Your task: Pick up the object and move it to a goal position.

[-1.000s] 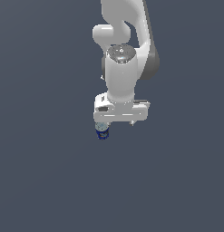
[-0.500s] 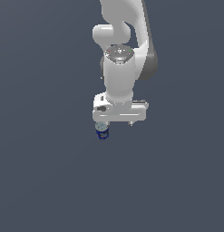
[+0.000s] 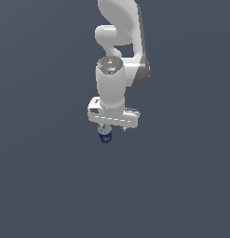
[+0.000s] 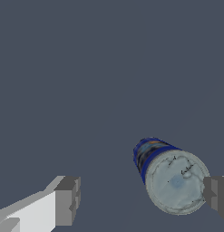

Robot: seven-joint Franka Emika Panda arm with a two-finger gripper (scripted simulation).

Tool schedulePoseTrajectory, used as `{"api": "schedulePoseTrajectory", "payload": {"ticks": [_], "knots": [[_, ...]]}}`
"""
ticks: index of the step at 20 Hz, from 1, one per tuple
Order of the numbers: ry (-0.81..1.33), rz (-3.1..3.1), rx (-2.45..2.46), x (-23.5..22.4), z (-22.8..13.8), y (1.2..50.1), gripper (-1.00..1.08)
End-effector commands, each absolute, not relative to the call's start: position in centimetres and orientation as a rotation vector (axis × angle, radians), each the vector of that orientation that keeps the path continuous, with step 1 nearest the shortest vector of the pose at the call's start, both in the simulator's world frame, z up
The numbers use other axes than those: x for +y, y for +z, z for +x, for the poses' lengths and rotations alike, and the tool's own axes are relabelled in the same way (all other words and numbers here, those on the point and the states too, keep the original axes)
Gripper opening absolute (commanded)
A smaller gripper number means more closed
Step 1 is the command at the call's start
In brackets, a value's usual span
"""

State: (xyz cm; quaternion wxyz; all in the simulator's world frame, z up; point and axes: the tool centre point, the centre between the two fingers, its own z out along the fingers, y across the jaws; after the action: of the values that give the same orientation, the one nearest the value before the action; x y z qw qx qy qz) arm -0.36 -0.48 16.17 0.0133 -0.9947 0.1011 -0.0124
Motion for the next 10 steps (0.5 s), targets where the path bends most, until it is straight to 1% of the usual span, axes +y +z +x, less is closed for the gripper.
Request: {"api": "schedulePoseTrajectory", "payload": {"ticks": [1, 10], "knots": [[-0.027, -3.093, 0.427, -1.8, -1.3, 15.1, 1.00], [-0.003, -3.064, 0.683, -4.6, -3.6, 12.8, 1.00]]}}
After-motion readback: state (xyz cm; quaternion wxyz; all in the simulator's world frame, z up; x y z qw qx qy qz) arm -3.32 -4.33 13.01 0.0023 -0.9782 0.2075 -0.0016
